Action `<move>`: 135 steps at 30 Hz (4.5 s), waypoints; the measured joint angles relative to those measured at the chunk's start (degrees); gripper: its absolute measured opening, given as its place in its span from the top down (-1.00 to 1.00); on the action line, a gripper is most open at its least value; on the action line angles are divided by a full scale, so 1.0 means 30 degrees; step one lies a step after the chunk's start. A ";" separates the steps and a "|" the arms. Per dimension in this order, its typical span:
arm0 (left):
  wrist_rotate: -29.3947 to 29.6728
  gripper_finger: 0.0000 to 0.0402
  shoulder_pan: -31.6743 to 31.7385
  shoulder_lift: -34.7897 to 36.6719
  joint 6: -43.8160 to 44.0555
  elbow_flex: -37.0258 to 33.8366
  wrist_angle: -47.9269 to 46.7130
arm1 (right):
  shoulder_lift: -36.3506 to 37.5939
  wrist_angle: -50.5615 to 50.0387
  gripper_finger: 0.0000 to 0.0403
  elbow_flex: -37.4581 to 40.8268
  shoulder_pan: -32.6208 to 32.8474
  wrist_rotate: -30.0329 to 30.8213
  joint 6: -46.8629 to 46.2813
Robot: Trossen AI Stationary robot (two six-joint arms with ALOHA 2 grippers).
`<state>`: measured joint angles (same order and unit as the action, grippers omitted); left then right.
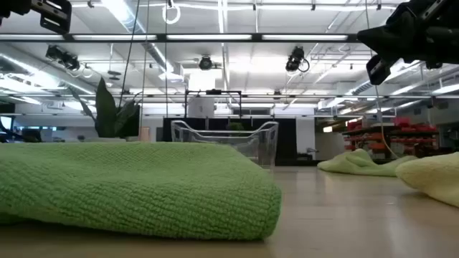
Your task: Fold microfiber towels
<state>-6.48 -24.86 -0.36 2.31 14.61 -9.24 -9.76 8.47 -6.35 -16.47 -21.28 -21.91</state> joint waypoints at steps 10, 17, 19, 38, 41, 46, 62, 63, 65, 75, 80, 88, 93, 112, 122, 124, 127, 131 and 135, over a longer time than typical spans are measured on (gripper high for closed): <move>0.0007 0.82 0.0000 0.0005 -0.0002 -0.0005 -0.0007 | 0.0000 0.0000 0.93 0.0000 0.0000 0.0000 -0.0007; 0.0006 0.87 0.0000 0.0002 -0.0007 -0.0005 -0.0007 | 0.0007 0.0000 0.93 0.0000 0.0000 0.0000 -0.0007; 0.0006 0.88 0.0000 0.0002 0.0000 -0.0005 -0.0006 | 0.0007 -0.0003 0.93 0.0000 -0.0003 0.0000 -0.0007; 0.0007 0.86 -0.0002 0.0005 0.0000 -0.0004 0.0000 | 0.0000 -0.0002 0.93 0.0000 -0.0003 0.0002 -0.0003; 0.0007 0.88 0.0000 0.0006 0.0000 -0.0001 -0.0007 | 0.0000 -0.0003 0.93 0.0000 -0.0003 0.0000 -0.0003; 0.0005 0.87 0.0000 0.0003 -0.0005 0.0000 -0.0007 | 0.0007 -0.0006 0.93 0.0000 -0.0007 0.0000 -0.0001; 0.0086 0.87 -0.0006 0.0000 -0.7000 -0.0007 0.0395 | 0.0006 0.0000 0.93 0.0000 -0.0007 0.0000 -0.0001; 0.0089 0.87 0.0000 0.0000 -0.7625 0.0000 0.0547 | 0.0007 0.0000 0.93 0.0000 0.0000 0.0000 -0.0007; 0.0087 0.88 -0.0001 0.0002 -0.8625 0.0000 0.0714 | 0.0007 -0.0005 0.93 0.0000 -0.0002 0.0000 -0.0007; 0.0102 0.83 -0.0007 0.0006 -0.9001 0.0000 0.0722 | 0.0006 0.0041 0.93 0.0000 -0.0007 0.0280 0.0546; 0.0102 0.85 -0.0007 0.0001 -0.8957 0.0000 0.0722 | 0.0000 0.0296 0.93 0.0000 0.0000 0.1051 0.0867; 0.0124 0.86 -0.0002 0.0003 -0.7330 0.0000 0.0848 | 0.0000 0.1191 0.93 0.0000 -0.0005 0.2861 0.0867; 0.0117 0.82 -0.0003 0.0000 -0.6992 0.0000 0.1403 | 0.0000 0.1224 0.93 0.0000 -0.0007 0.2930 0.0714; 2.1701 0.88 0.0138 -0.3548 -0.2599 0.0008 0.5454 | -0.0137 0.0472 0.93 -0.0670 -0.0007 0.7083 -0.2815; 2.0988 0.82 0.2555 -0.5207 0.2126 0.0008 0.3408 | -0.4551 -1.1370 0.93 -0.6811 -0.0007 1.0787 -0.2498; 2.0071 0.83 0.3179 -0.5542 0.3599 0.0008 0.2379 | -0.6039 -1.2880 0.92 -0.8179 -0.0007 1.1231 -0.2006; 1.8845 0.81 0.4046 -0.6106 0.4876 0.0000 0.1404 | -0.8425 -1.4991 0.86 -1.0184 -0.0017 1.2195 -0.1035; 1.7538 0.77 0.4760 -0.6894 0.5182 0.0000 0.1417 | -1.1299 -1.6390 0.73 -1.1661 -0.0576 1.2573 -0.0462; 1.6807 0.72 0.5070 -0.7531 0.5191 0.0000 0.1515 | -1.3441 -1.6433 0.57 -1.1854 -0.2051 1.2272 -0.0010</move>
<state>43.94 -9.65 -22.95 17.88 14.61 -4.69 -50.08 -40.83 -41.91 -22.62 15.54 -21.94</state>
